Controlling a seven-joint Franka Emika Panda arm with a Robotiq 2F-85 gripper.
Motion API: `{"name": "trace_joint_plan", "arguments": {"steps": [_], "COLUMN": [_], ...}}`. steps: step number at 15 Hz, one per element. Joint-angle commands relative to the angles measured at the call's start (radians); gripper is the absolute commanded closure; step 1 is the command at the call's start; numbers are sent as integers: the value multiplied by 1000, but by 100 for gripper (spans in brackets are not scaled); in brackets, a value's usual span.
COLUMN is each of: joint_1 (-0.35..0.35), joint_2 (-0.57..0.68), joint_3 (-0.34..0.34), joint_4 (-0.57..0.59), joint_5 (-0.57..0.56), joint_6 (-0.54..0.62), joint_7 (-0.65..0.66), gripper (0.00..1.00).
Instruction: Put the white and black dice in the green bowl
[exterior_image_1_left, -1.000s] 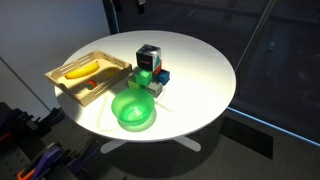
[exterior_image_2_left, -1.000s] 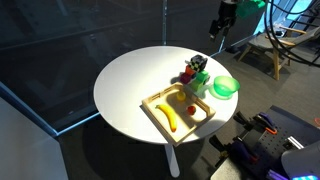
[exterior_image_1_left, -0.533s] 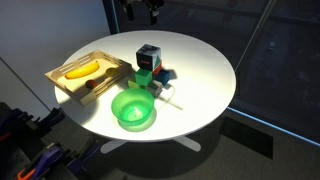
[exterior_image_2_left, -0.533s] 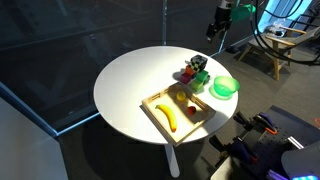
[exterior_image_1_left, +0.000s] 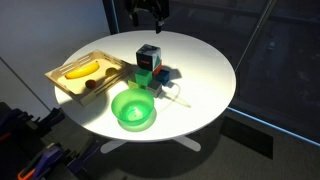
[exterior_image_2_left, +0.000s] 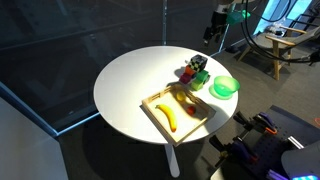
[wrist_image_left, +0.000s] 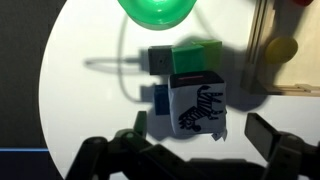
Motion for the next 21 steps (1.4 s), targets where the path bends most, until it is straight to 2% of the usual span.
{"name": "trace_joint_plan", "arguments": {"steps": [1, 9, 16, 21], "joint_1": [-11, -13, -14, -22], "joint_2": [4, 17, 85, 124], "joint_3": [12, 20, 53, 69], "joint_4": [6, 6, 15, 19], "joint_5": [-3, 8, 7, 13], "joint_6": [-3, 10, 67, 149], "joint_7": [2, -19, -44, -73], "gripper": [0, 0, 0, 0]}}
